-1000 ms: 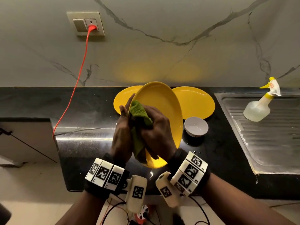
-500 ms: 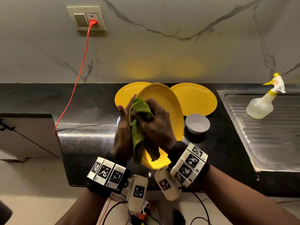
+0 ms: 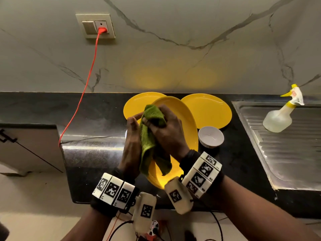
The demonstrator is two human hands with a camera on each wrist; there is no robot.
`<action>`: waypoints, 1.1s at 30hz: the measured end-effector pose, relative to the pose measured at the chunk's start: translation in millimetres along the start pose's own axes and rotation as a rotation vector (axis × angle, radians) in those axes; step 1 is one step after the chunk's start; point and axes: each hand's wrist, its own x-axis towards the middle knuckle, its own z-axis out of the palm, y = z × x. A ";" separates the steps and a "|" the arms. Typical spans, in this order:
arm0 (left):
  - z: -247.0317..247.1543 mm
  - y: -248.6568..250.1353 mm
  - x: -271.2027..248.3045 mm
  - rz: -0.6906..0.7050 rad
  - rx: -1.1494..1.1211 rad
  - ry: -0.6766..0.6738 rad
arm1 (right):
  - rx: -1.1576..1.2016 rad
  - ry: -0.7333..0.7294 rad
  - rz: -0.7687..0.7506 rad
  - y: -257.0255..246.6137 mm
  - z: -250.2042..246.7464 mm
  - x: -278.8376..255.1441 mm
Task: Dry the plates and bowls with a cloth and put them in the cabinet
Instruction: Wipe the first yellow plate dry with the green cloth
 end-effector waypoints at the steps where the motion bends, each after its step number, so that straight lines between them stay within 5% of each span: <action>1: 0.3 0.4 -0.5 0.015 0.011 -0.002 | -0.006 0.002 -0.001 -0.4 -1.0 4.2; 9: -19.2 4.6 9.8 0.040 0.135 0.064 | 0.123 -0.219 -0.030 -5.9 6.0 -46.1; 17: -5.3 0.0 6.1 0.079 0.068 -0.039 | -0.023 0.034 -0.012 -7.0 -3.5 8.1; 25: -11.0 5.5 4.6 0.075 0.087 0.031 | 0.109 -0.228 -0.018 -9.4 0.0 -44.0; 33: -1.6 -1.1 1.5 0.064 0.030 -0.024 | 0.034 -0.042 0.021 -8.7 -3.2 -5.4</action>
